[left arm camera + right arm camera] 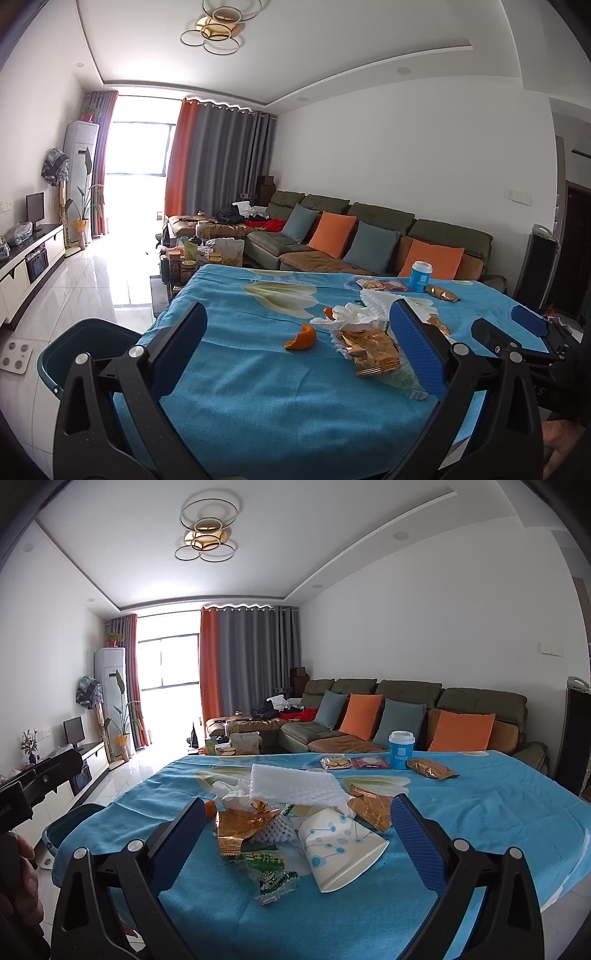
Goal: Collect trash
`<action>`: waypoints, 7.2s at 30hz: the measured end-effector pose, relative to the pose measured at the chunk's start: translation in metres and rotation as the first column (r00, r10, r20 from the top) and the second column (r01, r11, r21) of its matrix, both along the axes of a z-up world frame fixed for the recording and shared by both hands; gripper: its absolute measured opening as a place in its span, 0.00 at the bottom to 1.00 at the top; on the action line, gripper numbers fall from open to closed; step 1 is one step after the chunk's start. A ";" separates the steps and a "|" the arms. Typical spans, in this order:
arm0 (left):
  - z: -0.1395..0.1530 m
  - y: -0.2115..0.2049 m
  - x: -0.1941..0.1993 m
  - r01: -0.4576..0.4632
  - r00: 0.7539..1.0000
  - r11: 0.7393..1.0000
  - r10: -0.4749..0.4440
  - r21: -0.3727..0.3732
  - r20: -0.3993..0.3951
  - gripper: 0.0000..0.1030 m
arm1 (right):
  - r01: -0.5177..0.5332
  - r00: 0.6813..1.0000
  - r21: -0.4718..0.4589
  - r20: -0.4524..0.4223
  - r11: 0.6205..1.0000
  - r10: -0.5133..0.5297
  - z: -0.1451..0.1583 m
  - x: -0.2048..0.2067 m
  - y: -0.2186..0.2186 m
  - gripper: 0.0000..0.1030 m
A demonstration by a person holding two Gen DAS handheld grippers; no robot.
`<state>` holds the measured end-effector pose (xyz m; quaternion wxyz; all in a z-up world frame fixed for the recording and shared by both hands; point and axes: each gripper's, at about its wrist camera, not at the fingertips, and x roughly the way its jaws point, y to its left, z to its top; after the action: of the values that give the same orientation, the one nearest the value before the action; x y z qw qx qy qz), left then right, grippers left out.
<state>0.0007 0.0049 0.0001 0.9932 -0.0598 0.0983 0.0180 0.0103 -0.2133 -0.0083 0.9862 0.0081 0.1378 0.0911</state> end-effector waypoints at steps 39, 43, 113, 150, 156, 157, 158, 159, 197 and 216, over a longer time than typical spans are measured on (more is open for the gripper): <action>0.002 0.003 -0.014 0.013 0.999 1.000 -0.013 -0.013 0.032 0.95 | -0.010 1.000 0.003 0.009 1.000 0.010 0.005 -0.012 -0.001 0.94; 0.000 0.003 -0.014 0.021 0.999 1.000 -0.020 -0.019 0.029 0.95 | -0.009 1.000 0.000 0.008 1.000 0.009 0.005 -0.013 -0.001 0.94; -0.066 -0.014 0.195 0.158 0.892 0.986 -0.122 0.047 -0.436 0.85 | -0.237 0.878 0.027 -0.422 0.971 0.226 -0.073 0.079 0.019 0.32; -0.090 0.015 0.199 0.156 0.851 0.972 -0.224 -0.178 -0.474 0.13 | -0.219 0.932 -0.024 -0.301 0.976 0.201 -0.028 0.045 0.014 0.31; -0.073 0.034 0.177 0.128 0.884 0.971 -0.204 -0.201 -0.421 0.13 | -0.263 0.934 -0.020 -0.257 0.965 0.249 -0.015 0.049 0.026 0.31; -0.070 0.038 0.172 0.121 0.890 0.972 -0.195 -0.199 -0.413 0.13 | -0.279 0.931 -0.011 -0.249 0.960 0.268 -0.012 0.051 0.030 0.31; -0.067 0.042 0.168 0.113 0.895 0.973 -0.187 -0.200 -0.404 0.13 | -0.288 0.929 -0.008 -0.244 0.957 0.278 -0.011 0.052 0.033 0.31; -0.064 0.046 0.164 0.105 0.900 0.974 -0.180 -0.203 -0.397 0.13 | -0.300 0.927 -0.010 -0.238 0.954 0.290 -0.009 0.054 0.037 0.31; -0.083 0.288 0.028 -0.450 0.833 0.873 0.336 -0.186 -0.441 0.10 | -0.821 0.410 0.134 -0.538 0.555 0.736 -0.031 0.150 0.382 0.31; -0.111 0.305 0.060 -0.494 0.796 0.851 0.360 -0.180 -0.486 0.41 | -0.800 0.335 0.201 -0.632 0.566 0.699 -0.068 0.168 0.426 0.58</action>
<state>0.0608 0.3096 -0.1114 0.8943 -0.2238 0.3027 0.2419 0.1784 0.2126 -0.0764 0.7135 -0.0971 0.4647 0.5153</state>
